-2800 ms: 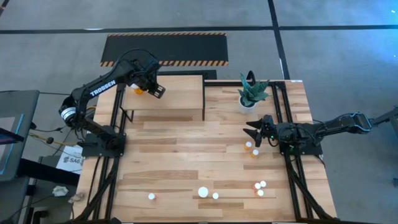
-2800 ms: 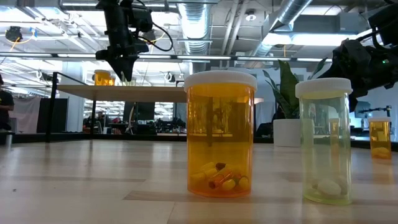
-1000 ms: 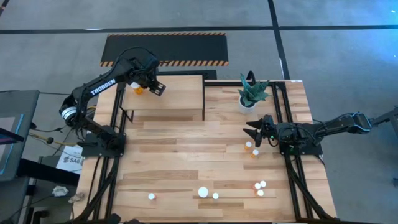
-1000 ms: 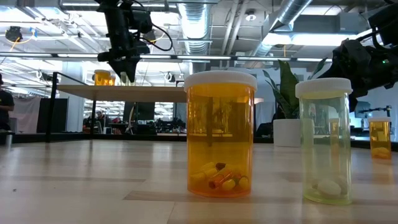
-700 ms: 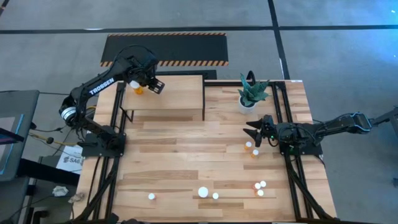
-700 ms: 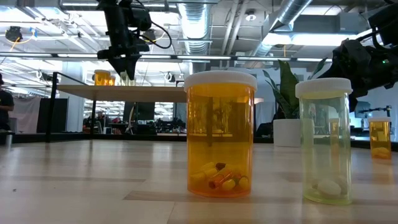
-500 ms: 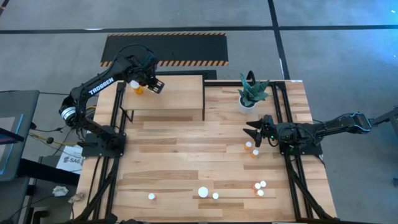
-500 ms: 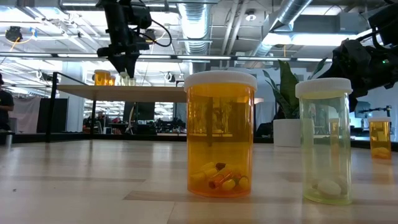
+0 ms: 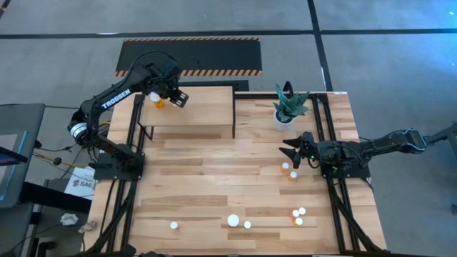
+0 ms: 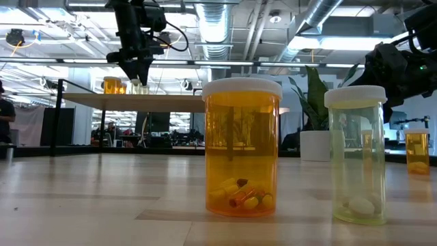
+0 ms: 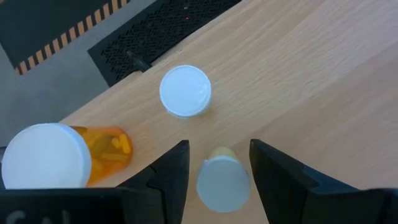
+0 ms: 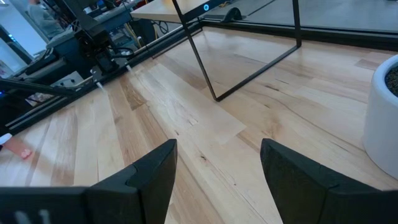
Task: Pick and place medicine bottles onto shelf by color
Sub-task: Put the left pink pill bottle on the shelf
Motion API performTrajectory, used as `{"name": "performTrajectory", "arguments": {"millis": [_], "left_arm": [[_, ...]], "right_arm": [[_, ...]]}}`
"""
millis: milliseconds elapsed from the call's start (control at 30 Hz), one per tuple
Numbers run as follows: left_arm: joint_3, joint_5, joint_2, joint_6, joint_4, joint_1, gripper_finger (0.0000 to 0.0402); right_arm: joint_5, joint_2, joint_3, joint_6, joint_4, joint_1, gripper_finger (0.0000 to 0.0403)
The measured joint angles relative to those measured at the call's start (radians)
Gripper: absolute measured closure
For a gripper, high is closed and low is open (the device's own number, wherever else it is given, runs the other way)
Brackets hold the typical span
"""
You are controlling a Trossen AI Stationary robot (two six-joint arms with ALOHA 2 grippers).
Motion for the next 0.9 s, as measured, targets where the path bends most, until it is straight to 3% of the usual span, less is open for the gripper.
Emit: {"name": "performTrajectory", "arguments": {"millis": [900], "left_arm": [[0.0, -0.011, -0.05, -0.04, 0.023, 0.0, 0.0246]], "right_arm": [[0.0, 0.0, 0.0, 0.0, 0.0, 0.0, 0.0147]]}}
